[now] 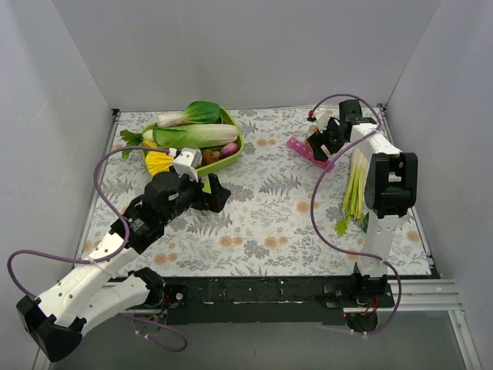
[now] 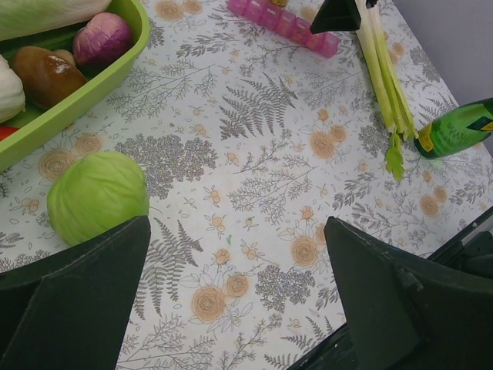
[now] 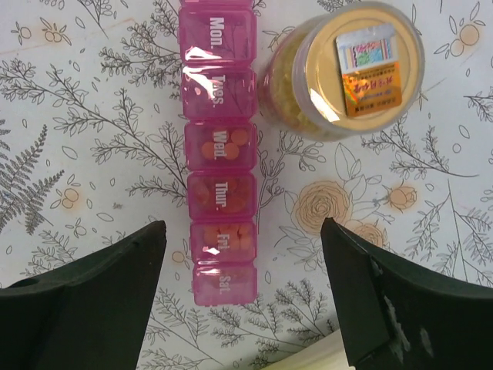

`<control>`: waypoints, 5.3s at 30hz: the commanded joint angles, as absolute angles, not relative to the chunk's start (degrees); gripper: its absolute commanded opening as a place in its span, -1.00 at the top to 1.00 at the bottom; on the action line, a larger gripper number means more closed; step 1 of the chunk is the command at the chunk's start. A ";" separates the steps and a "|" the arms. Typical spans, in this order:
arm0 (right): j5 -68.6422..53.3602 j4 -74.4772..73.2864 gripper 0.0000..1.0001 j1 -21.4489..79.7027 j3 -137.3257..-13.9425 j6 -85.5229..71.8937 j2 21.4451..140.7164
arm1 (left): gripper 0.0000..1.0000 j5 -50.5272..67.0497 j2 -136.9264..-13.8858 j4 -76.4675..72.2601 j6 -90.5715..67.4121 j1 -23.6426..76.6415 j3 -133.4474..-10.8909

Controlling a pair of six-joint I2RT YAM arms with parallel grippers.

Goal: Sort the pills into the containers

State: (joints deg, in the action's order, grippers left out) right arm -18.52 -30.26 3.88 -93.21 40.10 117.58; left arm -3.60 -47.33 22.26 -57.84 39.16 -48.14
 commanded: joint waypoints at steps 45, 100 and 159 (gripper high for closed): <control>-25.40 -36.48 0.38 25.57 -42.12 71.89 85.89 | -0.96 40.61 -46.23 3.70 -23.74 40.86 -29.54; -36.29 -11.43 -0.40 36.83 -38.41 51.33 80.95 | 0.15 26.46 -90.35 -29.27 -12.30 50.19 -29.62; -45.16 -18.89 0.53 33.58 -38.84 53.88 79.36 | 0.85 25.49 -84.02 -20.83 -17.50 50.19 -31.20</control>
State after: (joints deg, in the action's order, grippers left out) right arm -40.75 -15.07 33.50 -36.27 53.95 78.30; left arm 27.46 -85.17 -21.43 -20.51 50.13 -30.61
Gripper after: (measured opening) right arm 0.511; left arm 0.417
